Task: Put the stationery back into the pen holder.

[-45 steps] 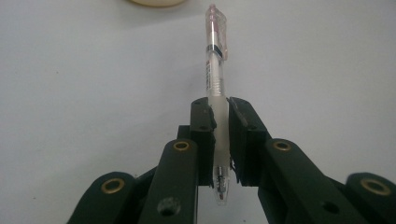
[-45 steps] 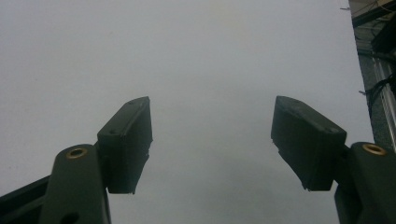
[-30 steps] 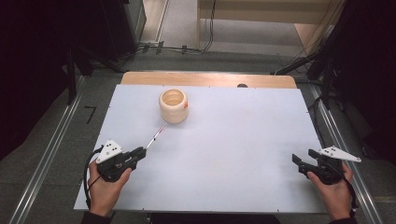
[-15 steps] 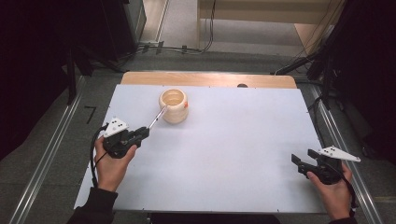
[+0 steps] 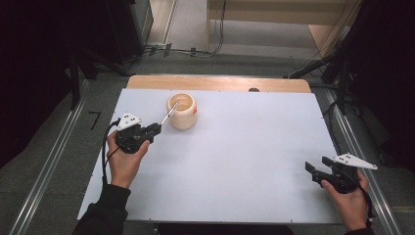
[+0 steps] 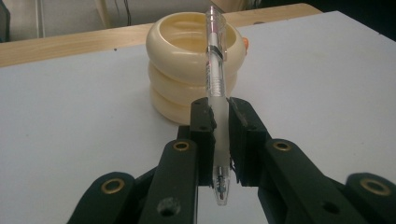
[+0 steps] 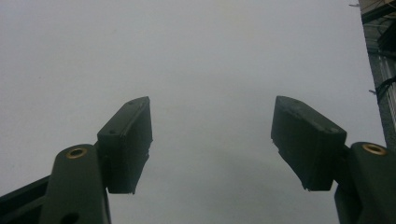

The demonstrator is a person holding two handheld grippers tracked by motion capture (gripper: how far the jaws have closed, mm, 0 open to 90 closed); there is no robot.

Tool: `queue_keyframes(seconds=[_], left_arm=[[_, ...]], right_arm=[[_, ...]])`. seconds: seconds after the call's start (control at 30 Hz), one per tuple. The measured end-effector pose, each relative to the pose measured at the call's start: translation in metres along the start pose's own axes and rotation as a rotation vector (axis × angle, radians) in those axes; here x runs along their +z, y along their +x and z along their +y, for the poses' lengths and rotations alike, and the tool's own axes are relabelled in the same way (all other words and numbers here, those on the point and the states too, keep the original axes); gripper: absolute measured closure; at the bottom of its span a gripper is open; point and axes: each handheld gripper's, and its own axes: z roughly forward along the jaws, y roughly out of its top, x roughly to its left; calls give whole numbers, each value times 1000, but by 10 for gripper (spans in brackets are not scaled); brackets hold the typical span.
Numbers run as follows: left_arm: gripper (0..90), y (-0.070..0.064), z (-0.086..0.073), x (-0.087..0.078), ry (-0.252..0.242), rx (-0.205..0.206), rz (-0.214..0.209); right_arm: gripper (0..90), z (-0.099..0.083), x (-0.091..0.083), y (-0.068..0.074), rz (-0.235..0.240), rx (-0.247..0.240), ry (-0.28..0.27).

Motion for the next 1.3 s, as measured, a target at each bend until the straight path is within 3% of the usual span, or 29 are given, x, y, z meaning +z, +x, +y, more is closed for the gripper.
queue_keyframes(seconds=[0.7,1.3], left_arm=[[816,4,11,21,-15,-21,5],[815,5,15,26,-34,-36,12]], right_arm=[[278,0,1,0,1,-1,5],[278,-1,2,0,0,-5,8]])
